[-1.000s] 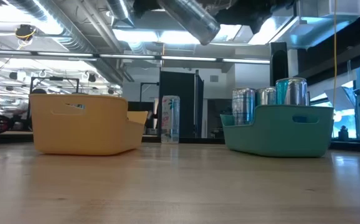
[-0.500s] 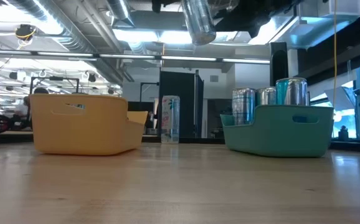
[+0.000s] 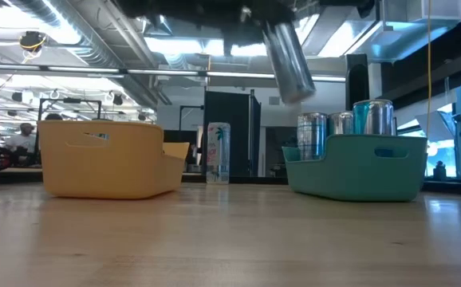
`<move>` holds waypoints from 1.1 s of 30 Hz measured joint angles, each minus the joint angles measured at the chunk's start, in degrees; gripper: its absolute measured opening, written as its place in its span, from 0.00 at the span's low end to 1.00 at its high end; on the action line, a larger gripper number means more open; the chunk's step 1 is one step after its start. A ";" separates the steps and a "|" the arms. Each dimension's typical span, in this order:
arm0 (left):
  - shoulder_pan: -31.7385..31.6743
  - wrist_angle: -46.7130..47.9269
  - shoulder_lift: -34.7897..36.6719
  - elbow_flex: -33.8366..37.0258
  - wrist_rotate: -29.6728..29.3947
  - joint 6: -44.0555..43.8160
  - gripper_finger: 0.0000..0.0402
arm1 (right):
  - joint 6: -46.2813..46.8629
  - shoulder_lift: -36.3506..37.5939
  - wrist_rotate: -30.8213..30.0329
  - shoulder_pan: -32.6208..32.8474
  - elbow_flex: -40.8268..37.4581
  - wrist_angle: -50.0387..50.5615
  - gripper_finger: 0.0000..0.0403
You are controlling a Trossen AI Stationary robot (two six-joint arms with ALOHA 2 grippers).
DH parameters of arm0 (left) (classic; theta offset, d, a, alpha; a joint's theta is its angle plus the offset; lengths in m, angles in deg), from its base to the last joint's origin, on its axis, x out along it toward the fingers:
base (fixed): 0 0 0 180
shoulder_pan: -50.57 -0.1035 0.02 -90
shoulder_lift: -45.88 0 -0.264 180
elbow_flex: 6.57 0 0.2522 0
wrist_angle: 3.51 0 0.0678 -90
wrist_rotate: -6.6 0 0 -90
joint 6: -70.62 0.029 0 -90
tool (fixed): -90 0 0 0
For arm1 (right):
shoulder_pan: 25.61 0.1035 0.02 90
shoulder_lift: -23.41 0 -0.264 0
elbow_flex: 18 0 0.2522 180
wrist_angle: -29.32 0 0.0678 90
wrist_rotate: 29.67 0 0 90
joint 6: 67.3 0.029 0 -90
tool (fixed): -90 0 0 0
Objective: Sort soda cans
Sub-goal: Put the blue soda can into the green bin
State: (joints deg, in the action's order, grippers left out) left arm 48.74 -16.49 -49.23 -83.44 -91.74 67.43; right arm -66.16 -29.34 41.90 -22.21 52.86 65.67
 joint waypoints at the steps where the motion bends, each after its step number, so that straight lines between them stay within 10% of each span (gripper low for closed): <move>1: 0.00 -0.90 -1.26 0.00 0.01 -0.67 0.60 | 0.01 0.36 -0.03 0.00 0.00 0.22 0.01; 15: 0.11 -10.08 -14.05 -2.72 -0.11 2.12 0.60 | 1.49 -0.02 -0.12 -0.04 -0.08 5.01 0.01; 33: 0.37 5.04 -22.76 -15.45 -0.06 1.72 0.60 | 1.86 -0.07 -0.21 -0.02 -1.65 6.07 0.01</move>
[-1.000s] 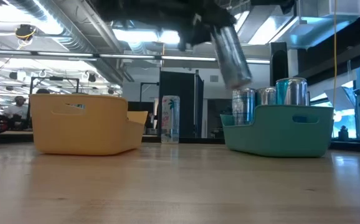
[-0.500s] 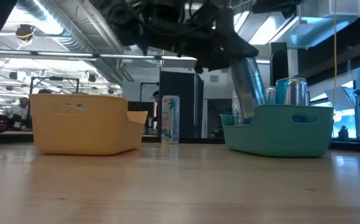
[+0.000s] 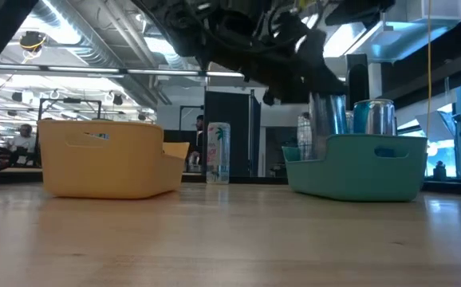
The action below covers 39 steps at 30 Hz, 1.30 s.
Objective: Sort soda cans
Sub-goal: Put the blue soda can into the green bin, then put the top right white-pink soda can into the yellow bin
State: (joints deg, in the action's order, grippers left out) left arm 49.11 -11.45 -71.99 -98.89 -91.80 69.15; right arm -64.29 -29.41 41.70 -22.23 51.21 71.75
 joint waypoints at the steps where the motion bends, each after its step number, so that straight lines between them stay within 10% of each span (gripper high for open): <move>1: 0.00 0.63 -0.24 0.11 0.04 -0.02 0.60 | 0.01 0.00 0.00 0.00 -0.11 -0.04 0.01; 27: -0.04 1.17 -1.92 0.08 0.06 -0.03 0.60 | 0.87 0.00 0.22 0.00 -0.16 0.20 0.01; 39: -0.25 1.70 -1.51 0.11 0.08 -0.86 0.76 | 0.81 0.02 0.22 0.00 -0.16 0.33 0.01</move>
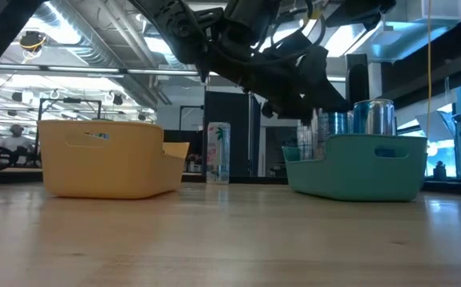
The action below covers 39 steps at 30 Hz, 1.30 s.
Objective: Sort soda cans
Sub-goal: Put the top right white-pink soda can into the yellow bin
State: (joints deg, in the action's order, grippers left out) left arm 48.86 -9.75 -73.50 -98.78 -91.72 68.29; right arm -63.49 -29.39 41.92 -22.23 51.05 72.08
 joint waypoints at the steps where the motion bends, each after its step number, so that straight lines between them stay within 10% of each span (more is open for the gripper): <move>1: -0.02 0.15 0.44 0.02 0.00 0.45 0.76 | 0.00 -0.02 0.00 -0.02 0.00 0.02 0.01; 28: -0.12 3.09 18.43 0.04 0.55 2.50 0.77 | 0.74 0.14 -1.53 -0.02 0.00 3.02 0.01; 39: -2.36 8.05 22.24 0.02 -4.00 3.93 0.99 | 0.83 0.14 -1.51 -0.02 0.00 3.11 0.01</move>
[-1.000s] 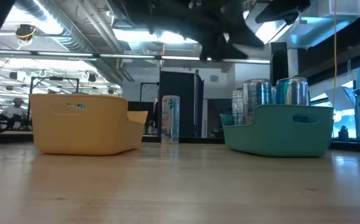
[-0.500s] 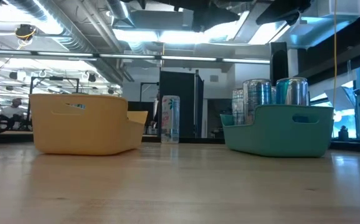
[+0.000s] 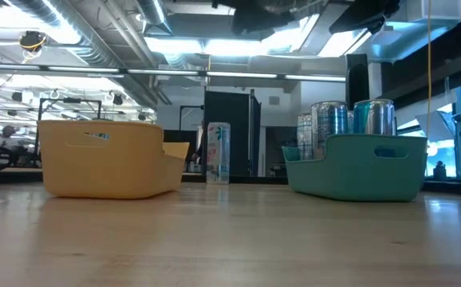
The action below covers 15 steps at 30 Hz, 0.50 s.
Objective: Sort soda cans
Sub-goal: Put the top right white-pink soda can into the yellow bin
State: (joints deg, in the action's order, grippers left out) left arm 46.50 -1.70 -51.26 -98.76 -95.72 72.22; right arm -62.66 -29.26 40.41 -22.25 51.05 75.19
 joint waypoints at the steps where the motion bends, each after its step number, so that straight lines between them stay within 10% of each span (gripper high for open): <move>1: -0.43 1.27 0.34 0.00 -0.74 0.05 0.98 | 0.00 0.00 0.00 0.00 0.00 0.10 0.01; 15: -12.19 19.79 4.94 0.02 -14.42 -1.84 1.00 | 0.07 -0.02 -0.55 0.00 0.00 0.69 0.01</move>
State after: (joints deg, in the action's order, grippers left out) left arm 34.31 18.10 -46.32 -98.74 -110.14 70.38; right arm -62.59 -29.28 39.86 -22.25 51.05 75.88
